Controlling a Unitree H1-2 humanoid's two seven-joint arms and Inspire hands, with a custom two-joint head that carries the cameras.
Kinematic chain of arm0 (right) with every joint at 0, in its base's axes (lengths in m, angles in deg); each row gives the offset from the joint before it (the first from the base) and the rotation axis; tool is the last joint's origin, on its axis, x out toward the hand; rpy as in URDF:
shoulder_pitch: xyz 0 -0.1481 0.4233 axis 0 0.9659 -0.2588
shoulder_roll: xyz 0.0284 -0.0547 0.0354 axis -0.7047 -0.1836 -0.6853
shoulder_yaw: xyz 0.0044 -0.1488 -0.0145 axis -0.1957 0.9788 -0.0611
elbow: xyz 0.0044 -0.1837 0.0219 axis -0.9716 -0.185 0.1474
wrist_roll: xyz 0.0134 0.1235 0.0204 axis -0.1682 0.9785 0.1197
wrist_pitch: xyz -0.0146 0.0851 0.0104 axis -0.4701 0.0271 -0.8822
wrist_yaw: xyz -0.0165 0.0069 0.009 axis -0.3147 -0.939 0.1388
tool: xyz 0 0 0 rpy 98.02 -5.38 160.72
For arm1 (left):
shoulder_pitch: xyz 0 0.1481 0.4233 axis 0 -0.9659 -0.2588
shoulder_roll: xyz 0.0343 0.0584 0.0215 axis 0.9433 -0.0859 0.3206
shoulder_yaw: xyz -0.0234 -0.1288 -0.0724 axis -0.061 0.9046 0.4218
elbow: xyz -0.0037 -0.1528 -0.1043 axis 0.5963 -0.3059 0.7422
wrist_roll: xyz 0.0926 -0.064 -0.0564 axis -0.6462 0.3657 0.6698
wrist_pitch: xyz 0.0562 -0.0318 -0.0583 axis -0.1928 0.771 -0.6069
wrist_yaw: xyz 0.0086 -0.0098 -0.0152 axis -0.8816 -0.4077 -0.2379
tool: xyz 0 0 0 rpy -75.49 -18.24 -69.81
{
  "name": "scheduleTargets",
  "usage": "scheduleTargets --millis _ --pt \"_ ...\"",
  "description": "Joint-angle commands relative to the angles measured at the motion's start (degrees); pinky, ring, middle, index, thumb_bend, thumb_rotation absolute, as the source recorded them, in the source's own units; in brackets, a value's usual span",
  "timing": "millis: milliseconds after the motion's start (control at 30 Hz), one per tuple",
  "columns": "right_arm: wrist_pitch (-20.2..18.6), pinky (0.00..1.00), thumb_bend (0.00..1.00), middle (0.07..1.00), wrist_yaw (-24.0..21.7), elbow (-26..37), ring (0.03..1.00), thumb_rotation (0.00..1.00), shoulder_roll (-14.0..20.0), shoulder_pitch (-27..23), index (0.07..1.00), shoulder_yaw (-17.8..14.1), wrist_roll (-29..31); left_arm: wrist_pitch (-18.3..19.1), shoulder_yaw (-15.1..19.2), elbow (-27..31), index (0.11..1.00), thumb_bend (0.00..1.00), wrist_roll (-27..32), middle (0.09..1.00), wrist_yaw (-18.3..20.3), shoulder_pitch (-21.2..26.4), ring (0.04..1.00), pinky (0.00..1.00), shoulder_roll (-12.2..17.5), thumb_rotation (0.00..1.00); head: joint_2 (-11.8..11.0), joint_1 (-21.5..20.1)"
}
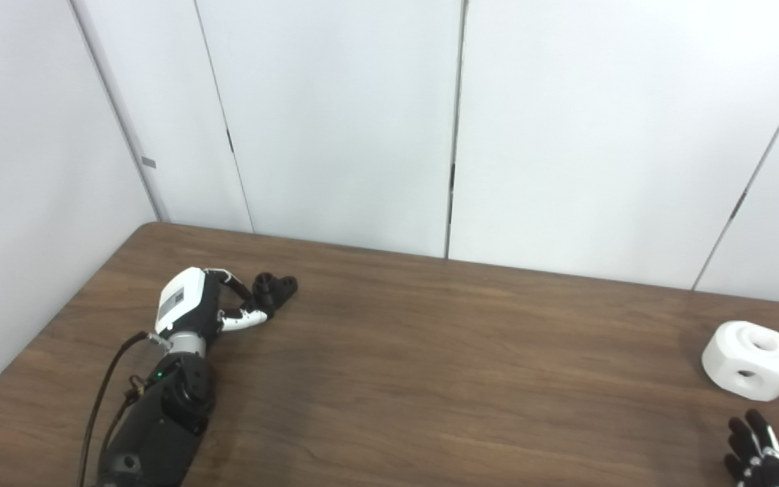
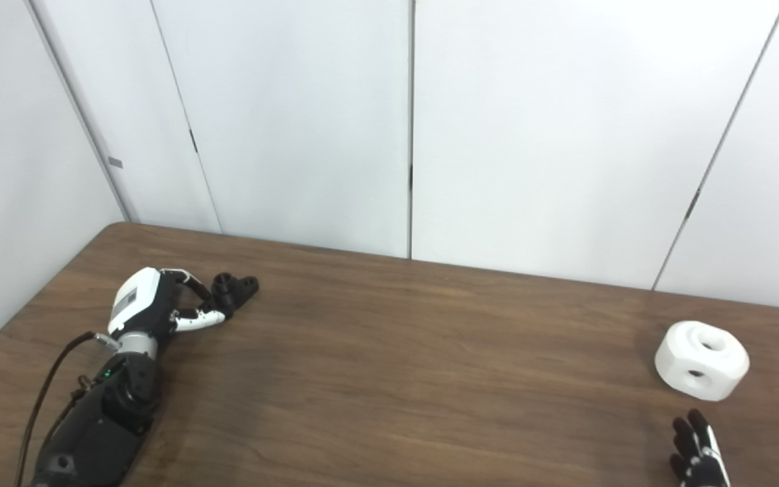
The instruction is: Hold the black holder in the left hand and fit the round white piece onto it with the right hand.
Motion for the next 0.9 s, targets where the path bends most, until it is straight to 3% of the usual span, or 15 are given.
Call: scheduleTargets --millis 0,367,867 --pt "0.9 1.0 0.51 0.976 -0.1 3.1 1.0 1.0 -0.4 10.9 1.0 0.9 0.3 -0.9 0.0 2.1 0.485 0.52 -1.2 0.762 -1.2 1.9 0.875 0.88 2.3 0.05 0.0 0.0" --pt "0.2 1.0 0.55 0.974 0.2 3.7 1.0 1.0 -0.7 10.8 1.0 1.1 0.1 -0.1 0.2 10.0 0.485 0.52 0.7 0.777 2.5 -1.9 0.867 0.79 1.3 0.05 1.0 -1.2" --pt "-1.5 1.0 0.57 0.966 0.6 5.8 1.0 1.0 -1.2 10.8 0.988 1.9 -1.6 -1.6 -3.5 25.7 0.486 0.52 -0.8 0.79 8.2 -11.8 0.888 0.82 -0.1 0.05 4.0 -3.9"
